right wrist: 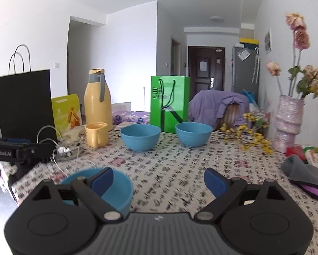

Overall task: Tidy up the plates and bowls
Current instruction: 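Move both grippers toward the remaining blue bowls by the green bag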

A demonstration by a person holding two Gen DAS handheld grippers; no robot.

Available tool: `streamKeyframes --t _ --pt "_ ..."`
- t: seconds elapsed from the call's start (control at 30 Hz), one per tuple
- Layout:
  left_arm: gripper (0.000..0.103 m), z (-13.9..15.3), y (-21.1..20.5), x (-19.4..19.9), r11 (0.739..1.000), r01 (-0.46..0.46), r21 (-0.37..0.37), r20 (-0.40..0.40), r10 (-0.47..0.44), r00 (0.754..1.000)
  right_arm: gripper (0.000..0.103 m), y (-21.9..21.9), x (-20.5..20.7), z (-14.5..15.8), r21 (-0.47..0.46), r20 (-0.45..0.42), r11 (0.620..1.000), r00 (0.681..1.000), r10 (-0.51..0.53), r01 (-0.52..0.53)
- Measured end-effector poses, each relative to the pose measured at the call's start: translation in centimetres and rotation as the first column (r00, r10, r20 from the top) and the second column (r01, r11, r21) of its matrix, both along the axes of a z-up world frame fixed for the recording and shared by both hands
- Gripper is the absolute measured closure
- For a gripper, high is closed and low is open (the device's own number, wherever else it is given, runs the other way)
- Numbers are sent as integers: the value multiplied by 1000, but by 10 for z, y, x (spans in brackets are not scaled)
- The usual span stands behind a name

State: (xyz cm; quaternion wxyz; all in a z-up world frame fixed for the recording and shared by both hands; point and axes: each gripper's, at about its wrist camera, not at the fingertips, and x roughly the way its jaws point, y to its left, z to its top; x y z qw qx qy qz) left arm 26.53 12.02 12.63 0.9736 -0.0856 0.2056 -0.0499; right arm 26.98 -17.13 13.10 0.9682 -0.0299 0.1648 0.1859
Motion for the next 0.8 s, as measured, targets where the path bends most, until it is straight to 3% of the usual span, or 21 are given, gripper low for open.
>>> streamKeyframes --t 0.1,0.23,0.37,0.53,0.7,0.8 --pt "0 10 20 37 997 33 -68 -49 -36 998 12 5 40 19 54 -69 998 997 25 -22" --pt "1 18 42 88 993 6 -118 -90 -16 996 12 7 99 43 134 -162 990 985 59 -37" --pt "9 15 58 142 989 -41 -139 -167 18 986 12 19 157 55 137 -200 989 976 90 -63" --pt "22 5 59 207 989 -58 -135 -247 23 969 14 42 239 41 97 -300 993 949 99 -73" --pt "27 -11 50 276 985 -91 -148 -316 40 948 19 69 313 18 68 -387 993 915 112 -93" --pt "34 -28 47 310 984 -120 -131 -373 63 926 29 88 349 -1 22 -425 994 899 109 -110"
